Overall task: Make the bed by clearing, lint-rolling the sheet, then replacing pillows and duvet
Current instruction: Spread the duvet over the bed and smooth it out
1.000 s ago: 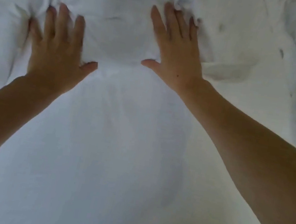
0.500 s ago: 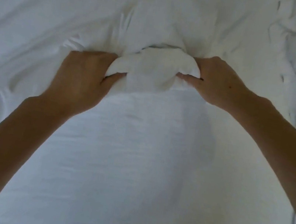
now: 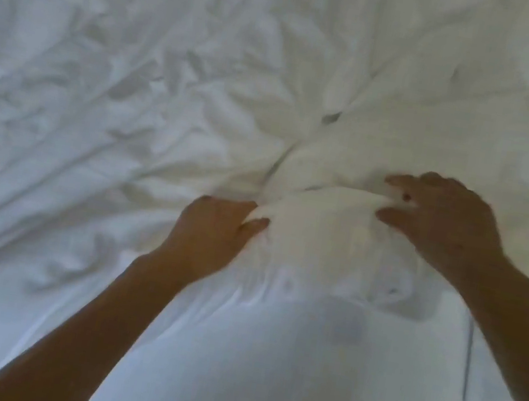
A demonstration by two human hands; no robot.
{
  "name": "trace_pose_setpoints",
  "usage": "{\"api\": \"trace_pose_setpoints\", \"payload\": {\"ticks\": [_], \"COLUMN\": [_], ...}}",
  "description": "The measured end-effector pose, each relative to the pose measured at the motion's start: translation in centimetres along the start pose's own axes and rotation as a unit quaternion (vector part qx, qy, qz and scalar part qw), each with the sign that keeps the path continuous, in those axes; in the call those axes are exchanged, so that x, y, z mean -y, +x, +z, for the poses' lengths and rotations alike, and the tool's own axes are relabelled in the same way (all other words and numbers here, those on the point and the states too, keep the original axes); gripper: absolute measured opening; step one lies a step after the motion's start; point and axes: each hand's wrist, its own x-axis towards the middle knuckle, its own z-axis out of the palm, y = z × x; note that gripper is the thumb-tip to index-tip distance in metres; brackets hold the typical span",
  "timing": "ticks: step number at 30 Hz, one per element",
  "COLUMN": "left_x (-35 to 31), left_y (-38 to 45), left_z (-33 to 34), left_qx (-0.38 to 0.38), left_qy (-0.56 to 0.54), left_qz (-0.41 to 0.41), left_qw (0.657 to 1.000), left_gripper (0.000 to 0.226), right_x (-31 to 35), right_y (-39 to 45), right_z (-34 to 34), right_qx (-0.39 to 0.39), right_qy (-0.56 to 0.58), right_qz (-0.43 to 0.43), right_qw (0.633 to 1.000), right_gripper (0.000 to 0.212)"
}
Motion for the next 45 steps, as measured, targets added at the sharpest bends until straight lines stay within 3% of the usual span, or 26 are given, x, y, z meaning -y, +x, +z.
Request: {"api": "trace_pose_setpoints", "payload": {"ticks": [2, 4, 6, 8, 11, 14, 16, 18, 20, 21, 23, 25, 29, 33, 37, 38, 40, 42, 43, 45], "left_x": [2.6, 4.0, 4.8, 4.9, 4.8, 4.5, 4.9, 5.6, 6.4, 6.6, 7.1, 7.5, 7.2, 5.3, 1.0, -0.9, -5.1, -8.9, -10.0, -10.0], "left_y": [1.0, 1.0, 1.6, 2.0, 2.2, -0.1, -2.9, -6.3, -9.8, -11.1, -12.5, -12.1, -9.3, -10.7, -14.7, -16.4, -19.3, -20.8, -20.6, -18.6], "left_z": [1.6, 2.8, 3.0, 2.7, 2.9, 5.2, 7.0, 8.4, 9.9, 10.5, 11.0, 10.5, 7.3, 4.8, 0.3, -0.2, 0.0, 0.7, 0.9, 1.9], "left_qx": [-0.086, -0.092, -0.099, -0.117, -0.191, -0.263, -0.267, -0.262, -0.198, -0.138, -0.050, -0.057, -0.097, -0.083, -0.046, -0.015, 0.054, 0.150, 0.193, 0.223], "left_qy": [0.054, 0.044, 0.033, 0.022, 0.065, 0.190, 0.215, 0.239, 0.285, 0.304, 0.341, 0.340, 0.280, 0.206, 0.149, 0.141, 0.084, -0.070, -0.176, -0.268], "left_qz": [-0.096, -0.181, -0.211, -0.225, -0.194, 0.078, 0.225, 0.272, 0.315, 0.323, 0.268, 0.160, 0.001, 0.089, 0.258, 0.296, 0.361, 0.355, 0.307, 0.189], "left_qw": [0.990, 0.978, 0.972, 0.967, 0.960, 0.943, 0.912, 0.895, 0.884, 0.885, 0.900, 0.925, 0.955, 0.971, 0.953, 0.945, 0.927, 0.920, 0.915, 0.918], "left_gripper": [0.042, 0.041, 0.042, 0.041, 0.037, 0.038, 0.040, 0.043, 0.047, 0.048, 0.072, 0.093, 0.075, 0.069, 0.073, 0.067, 0.041, 0.022, 0.021, 0.031], "right_x": [2.1, 4.1, 6.1, 7.5, 7.0, 6.4, 6.6, 6.7, 6.7, 6.7, 6.7, 6.9, 7.3, 6.6, 3.3, 1.6, -2.4, -13.3, -17.0, -15.3], "right_y": [0.9, -0.1, -2.6, -5.2, -5.4, -2.6, -1.1, -0.5, -1.0, -1.4, -2.1, -3.1, -5.3, -8.0, -13.8, -15.6, -18.3, -20.6, -21.0, -19.9], "right_z": [5.4, 9.8, 12.8, 15.4, 19.0, 19.5, 18.9, 18.3, 17.7, 17.4, 16.4, 15.0, 10.8, 7.7, 3.6, 2.5, 2.4, 5.5, 6.4, 4.3], "right_qx": [-0.110, -0.218, -0.317, -0.340, -0.224, -0.169, -0.189, -0.195, -0.173, -0.165, -0.133, -0.110, -0.048, 0.039, 0.108, 0.152, 0.221, 0.229, 0.228, 0.162], "right_qy": [-0.012, 0.069, 0.134, 0.144, 0.029, -0.015, -0.025, -0.038, -0.044, -0.033, 0.026, 0.072, 0.018, -0.028, 0.052, 0.079, 0.111, 0.079, 0.061, -0.038], "right_qz": [-0.008, -0.038, -0.080, -0.147, -0.163, -0.144, -0.172, -0.210, -0.229, -0.240, -0.246, -0.248, -0.290, -0.263, -0.223, -0.199, -0.132, -0.099, -0.085, 0.004], "right_qw": [0.994, 0.973, 0.935, 0.917, 0.960, 0.975, 0.966, 0.957, 0.957, 0.956, 0.960, 0.960, 0.956, 0.963, 0.967, 0.965, 0.960, 0.965, 0.968, 0.986], "right_gripper": [0.058, 0.053, 0.044, 0.046, 0.071, 0.074, 0.058, 0.047, 0.051, 0.056, 0.056, 0.048, 0.040, 0.054, 0.094, 0.091, 0.064, 0.057, 0.055, 0.047]}}
